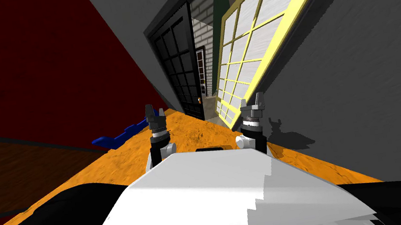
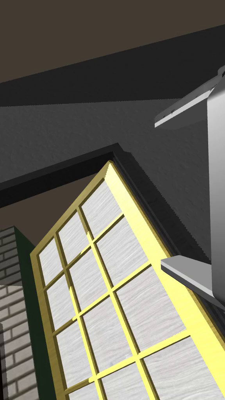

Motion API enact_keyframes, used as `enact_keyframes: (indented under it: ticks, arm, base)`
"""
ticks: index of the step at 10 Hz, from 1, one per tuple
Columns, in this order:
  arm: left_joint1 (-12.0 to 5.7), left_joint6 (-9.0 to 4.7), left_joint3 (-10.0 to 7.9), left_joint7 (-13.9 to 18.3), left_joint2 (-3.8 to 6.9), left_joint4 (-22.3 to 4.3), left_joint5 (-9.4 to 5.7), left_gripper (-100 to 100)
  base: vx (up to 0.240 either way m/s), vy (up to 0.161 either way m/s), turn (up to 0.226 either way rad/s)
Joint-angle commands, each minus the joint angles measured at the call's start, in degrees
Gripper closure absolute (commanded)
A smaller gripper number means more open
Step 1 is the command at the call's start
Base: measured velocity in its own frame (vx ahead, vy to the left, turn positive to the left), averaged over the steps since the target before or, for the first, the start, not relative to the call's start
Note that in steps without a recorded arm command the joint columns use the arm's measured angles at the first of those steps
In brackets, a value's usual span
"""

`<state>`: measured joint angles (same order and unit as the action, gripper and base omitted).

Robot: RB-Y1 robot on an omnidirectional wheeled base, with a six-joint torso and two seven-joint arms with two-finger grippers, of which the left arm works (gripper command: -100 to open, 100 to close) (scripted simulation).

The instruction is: Push the door open

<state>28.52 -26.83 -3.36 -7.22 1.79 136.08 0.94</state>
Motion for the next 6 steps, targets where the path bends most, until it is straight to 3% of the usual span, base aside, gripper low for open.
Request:
enact_keyframes:
  ticks: [1, 6]
  arm:
    - [-0.45, -0.65, 0.17, -1.65, 0.55, -2.19, 0.07, -100]
    - [-1.51, -2.19, 0.56, -5.52, 1.69, -7.34, 0.24, -100]
  base:
    - [0.073, -0.007, -0.081]
    - [0.101, 0.011, -0.056]
